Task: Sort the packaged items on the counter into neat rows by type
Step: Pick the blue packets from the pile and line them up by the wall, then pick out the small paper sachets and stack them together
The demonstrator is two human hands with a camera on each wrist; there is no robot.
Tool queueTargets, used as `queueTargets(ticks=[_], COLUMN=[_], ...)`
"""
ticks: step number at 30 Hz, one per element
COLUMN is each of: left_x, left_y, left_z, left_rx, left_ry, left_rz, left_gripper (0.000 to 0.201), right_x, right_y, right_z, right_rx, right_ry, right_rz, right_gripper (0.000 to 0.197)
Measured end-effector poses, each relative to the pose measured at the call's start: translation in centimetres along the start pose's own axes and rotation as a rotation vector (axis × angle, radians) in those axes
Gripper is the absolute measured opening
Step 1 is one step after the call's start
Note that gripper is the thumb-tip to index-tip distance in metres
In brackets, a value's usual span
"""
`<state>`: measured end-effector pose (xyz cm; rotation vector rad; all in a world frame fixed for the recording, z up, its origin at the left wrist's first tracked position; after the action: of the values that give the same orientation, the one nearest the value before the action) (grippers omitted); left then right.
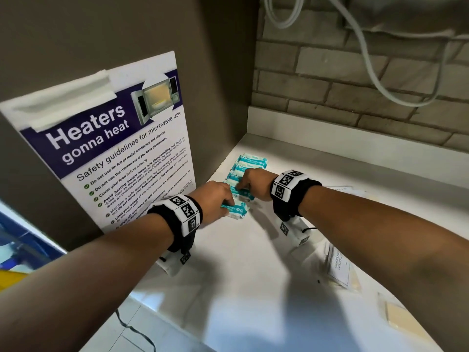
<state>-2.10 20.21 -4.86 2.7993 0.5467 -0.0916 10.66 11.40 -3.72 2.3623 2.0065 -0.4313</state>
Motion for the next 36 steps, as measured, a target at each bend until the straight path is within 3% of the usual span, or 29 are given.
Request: queueTargets(ticks=[13,19,23,26,29,32,36], left_x=[1.8,2.2,3.5,4.6,6.2,8.5,11.2], left_y=[0.6,1.3,3.7,7.0,11.1,15.1,19.7], left_z=[0.3,-0.4,-2.4,-3.0,-2.4,-0.8,2.4], left_rx=[0.019,0.059,0.079,0.04,0.025,-0.012,-0.063], left_ry=[-0.013,-0.079,-0.078,-0.065,-0.089,-0.123,-0.229], left_rz=[-0.002,-0.005,0.041,0.093,0.17,0.212,0.187], left_gripper=[0.026,0.03,0.026,0.027,0.03,0.034,0.043], right_x=[0.1,-1.7,-5.7,-10.7,-16.2,-20.9,-24.3], right_y=[-0.2,0.0,2.0,4.5,7.5,9.6,10.6], right_z=[-0.1,-0.2,-1.0,-1.7,-1.6,-0.6,1.5], right_rx=[0.049,0.116,0.187,0.174,0.178,0.176,0.214], right_ry=[-0.017,0.035,0.155,0.165,0.11,0.045,-0.019], right_rz=[0.053,0.026,0.162,0.295,0.458,0.615,0.699], right_gripper=[0.032,0.043,0.051,0.042,0.035,0.045,0.047])
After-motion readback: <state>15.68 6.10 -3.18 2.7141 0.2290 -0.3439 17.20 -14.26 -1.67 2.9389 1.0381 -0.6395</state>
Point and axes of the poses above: each hand's wrist, its own x-axis towards the middle knuckle, its own z-axis out of the palm, y = z × x, the point moved 2 cm from there along x, towards the middle knuckle, and after that the axes turned 12 degrees about -z, right-handed, at the moved point
